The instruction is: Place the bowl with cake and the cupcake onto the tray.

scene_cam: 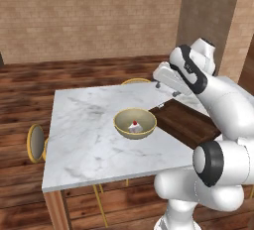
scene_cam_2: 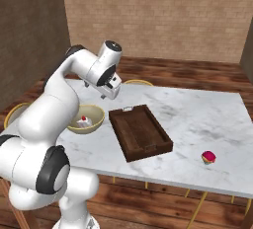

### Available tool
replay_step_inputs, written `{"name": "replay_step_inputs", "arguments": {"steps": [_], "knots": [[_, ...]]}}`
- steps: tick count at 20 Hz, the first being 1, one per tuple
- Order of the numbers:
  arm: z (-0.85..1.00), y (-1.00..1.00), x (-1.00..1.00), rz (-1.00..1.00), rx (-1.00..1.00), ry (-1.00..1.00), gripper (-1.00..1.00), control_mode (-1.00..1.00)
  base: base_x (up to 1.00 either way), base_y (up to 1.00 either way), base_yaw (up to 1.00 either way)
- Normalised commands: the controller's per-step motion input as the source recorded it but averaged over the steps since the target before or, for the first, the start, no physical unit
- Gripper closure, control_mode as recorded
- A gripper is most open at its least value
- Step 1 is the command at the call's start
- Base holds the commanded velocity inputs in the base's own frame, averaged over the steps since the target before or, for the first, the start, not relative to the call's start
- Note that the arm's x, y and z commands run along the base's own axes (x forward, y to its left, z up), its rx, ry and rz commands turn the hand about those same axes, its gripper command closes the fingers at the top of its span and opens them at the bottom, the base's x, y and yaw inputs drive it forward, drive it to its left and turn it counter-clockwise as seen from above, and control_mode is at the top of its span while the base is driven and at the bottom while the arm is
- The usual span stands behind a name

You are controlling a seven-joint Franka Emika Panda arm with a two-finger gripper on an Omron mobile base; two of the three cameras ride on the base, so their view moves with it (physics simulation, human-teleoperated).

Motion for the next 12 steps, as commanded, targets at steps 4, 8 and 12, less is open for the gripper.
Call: {"name": "replay_step_inputs", "arguments": {"steps": [4,8,12], "knots": [[-0.02,-0.01,0.10,0.00,0.06,0.00,-1.00,-1.00,0.00,0.00,0.00],[-0.17,-0.03,0.12,0.00,0.01,0.00,-1.00,-1.00,0.00,0.00,0.00],[-0.26,-0.11,0.02,0.00,0.00,0.00,-1.00,-1.00,0.00,0.00,0.00]]}}
